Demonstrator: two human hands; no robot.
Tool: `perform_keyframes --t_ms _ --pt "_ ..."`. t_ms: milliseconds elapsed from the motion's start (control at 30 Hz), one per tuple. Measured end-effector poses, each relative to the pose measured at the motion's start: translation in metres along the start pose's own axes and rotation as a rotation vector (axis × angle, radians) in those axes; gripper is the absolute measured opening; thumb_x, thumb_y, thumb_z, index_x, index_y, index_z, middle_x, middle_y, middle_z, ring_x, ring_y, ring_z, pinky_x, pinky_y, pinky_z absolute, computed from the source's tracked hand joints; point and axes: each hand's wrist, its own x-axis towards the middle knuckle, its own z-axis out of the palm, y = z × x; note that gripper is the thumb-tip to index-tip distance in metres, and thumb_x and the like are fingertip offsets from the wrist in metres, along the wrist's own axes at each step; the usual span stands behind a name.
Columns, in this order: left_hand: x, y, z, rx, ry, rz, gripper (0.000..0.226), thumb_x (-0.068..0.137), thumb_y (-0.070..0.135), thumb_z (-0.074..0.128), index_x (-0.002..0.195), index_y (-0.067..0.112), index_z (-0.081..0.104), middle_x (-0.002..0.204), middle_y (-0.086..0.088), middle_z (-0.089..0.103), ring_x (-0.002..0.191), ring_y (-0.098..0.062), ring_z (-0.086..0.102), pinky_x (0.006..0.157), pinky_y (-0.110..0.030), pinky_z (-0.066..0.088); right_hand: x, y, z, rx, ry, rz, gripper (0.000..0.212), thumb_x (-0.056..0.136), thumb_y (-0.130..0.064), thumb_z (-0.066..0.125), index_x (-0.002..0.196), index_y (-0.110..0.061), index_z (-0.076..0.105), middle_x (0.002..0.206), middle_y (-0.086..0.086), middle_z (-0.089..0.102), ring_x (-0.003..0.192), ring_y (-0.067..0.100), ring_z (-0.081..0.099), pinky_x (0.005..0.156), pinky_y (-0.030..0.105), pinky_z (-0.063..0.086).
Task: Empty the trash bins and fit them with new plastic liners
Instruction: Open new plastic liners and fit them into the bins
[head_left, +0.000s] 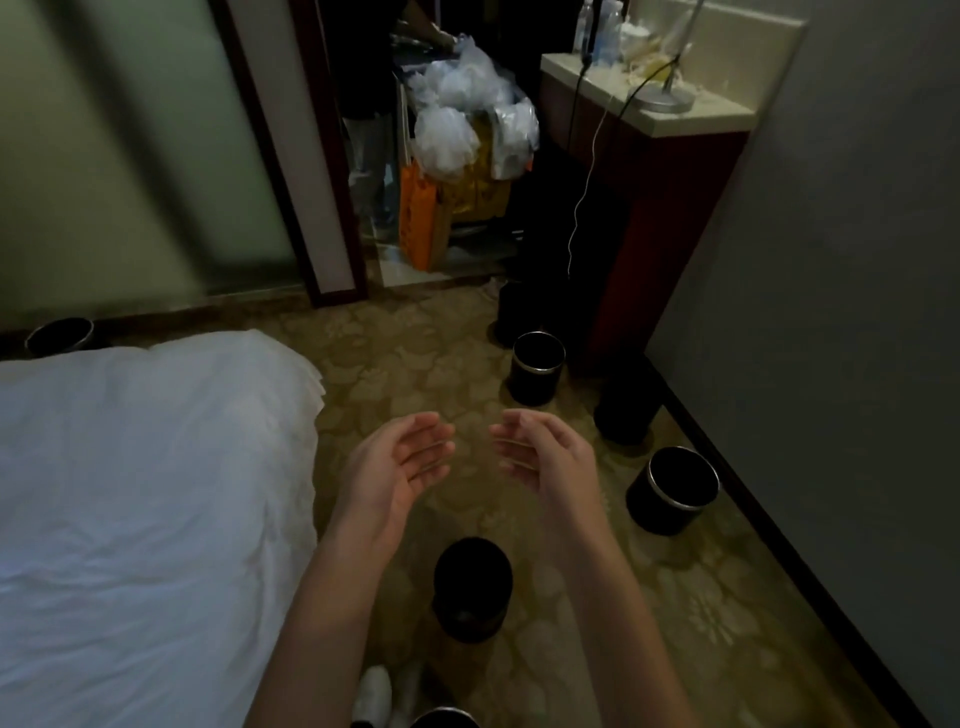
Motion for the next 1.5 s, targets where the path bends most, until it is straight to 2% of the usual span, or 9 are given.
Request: perform_keyframes --t_ms 167,333,467,633,800,1033,1167,1300,1500 --pt "0.056 0.017 0.010 -0.018 -0.049 0.023 0.024 0.101 0.021 0.046 0.099 0.009 0.068 0.086 -0.006 0.076 0.076 -0.016 0.073 0.071 -0.031 0.053 0.052 -0.011 0.016 -0.032 0.014 -0.018 0.022 0.100 -0.015 0.052 0.105 -0.002 0.069 0.086 0.006 0.076 0.076 0.014 0.071 0.061 0.019 0.054" --pt "0.151 0.043 0.012 -0.010 -0.111 0.005 0.025 0.101 0.022 0.046 0.097 0.011 0.068 0.086 -0.006 0.076 0.076 -0.016 0.072 0.072 -0.032 0.051 0.131 -0.011 0.054 -0.057 0.086 -0.022 0.022 0.100 -0.014 0.051 0.104 -0.001 0.069 0.085 0.006 0.075 0.071 0.012 0.069 0.060 0.020 0.053" --pt "0.249 0.092 0.015 -0.027 -0.193 -0.044 0.026 0.101 0.023 0.044 0.099 0.010 0.067 0.086 -0.006 0.076 0.076 -0.014 0.072 0.074 -0.032 0.050 0.210 -0.016 0.104 -0.076 0.164 0.006 0.022 0.101 -0.015 0.051 0.106 -0.002 0.068 0.084 0.004 0.075 0.073 0.012 0.068 0.063 0.020 0.052" --pt "0.331 0.148 0.018 0.042 -0.261 -0.013 0.027 0.102 0.022 0.042 0.102 0.010 0.066 0.088 -0.005 0.076 0.077 -0.013 0.072 0.071 -0.029 0.052 0.292 -0.035 0.162 -0.042 0.238 0.024 0.022 0.100 -0.015 0.052 0.106 -0.001 0.069 0.091 0.010 0.075 0.077 0.018 0.068 0.062 0.021 0.051" --pt "0.387 0.190 0.011 0.020 -0.231 -0.015 0.026 0.102 0.021 0.042 0.099 0.010 0.066 0.083 -0.004 0.076 0.073 -0.012 0.071 0.069 -0.030 0.051 0.349 -0.045 0.207 -0.009 0.213 0.018 0.021 0.100 -0.014 0.052 0.104 -0.004 0.070 0.089 0.010 0.076 0.074 0.016 0.069 0.064 0.023 0.054" --pt "0.459 0.233 0.007 0.029 -0.215 0.043 0.027 0.101 0.023 0.044 0.100 0.012 0.068 0.090 -0.006 0.076 0.077 -0.014 0.072 0.069 -0.030 0.050 0.420 -0.058 0.249 0.000 0.185 0.021 0.020 0.100 -0.014 0.052 0.101 -0.006 0.070 0.087 0.008 0.075 0.078 0.019 0.068 0.069 0.027 0.053" --pt "0.492 0.244 0.019 0.057 -0.199 0.093 0.027 0.101 0.026 0.046 0.100 0.013 0.070 0.094 -0.008 0.076 0.081 -0.016 0.073 0.066 -0.028 0.052 0.461 -0.070 0.257 -0.003 0.148 -0.012 0.020 0.100 -0.014 0.053 0.101 -0.006 0.070 0.090 0.011 0.075 0.076 0.017 0.069 0.072 0.029 0.054" --pt "0.533 0.255 0.036 0.074 -0.148 0.133 0.027 0.101 0.025 0.046 0.100 0.013 0.070 0.093 -0.008 0.076 0.081 -0.017 0.073 0.067 -0.029 0.052 0.518 -0.081 0.258 -0.007 0.091 -0.045 0.019 0.100 -0.015 0.053 0.096 -0.011 0.071 0.090 0.010 0.077 0.075 0.015 0.072 0.062 0.021 0.055" --pt "0.621 0.271 0.086 0.099 -0.060 0.143 0.026 0.101 0.025 0.046 0.100 0.011 0.069 0.090 -0.007 0.076 0.078 -0.016 0.073 0.067 -0.029 0.052 0.641 -0.096 0.251 0.026 -0.017 -0.032 0.019 0.100 -0.018 0.054 0.100 -0.011 0.072 0.092 0.010 0.076 0.080 0.018 0.073 0.065 0.022 0.057"
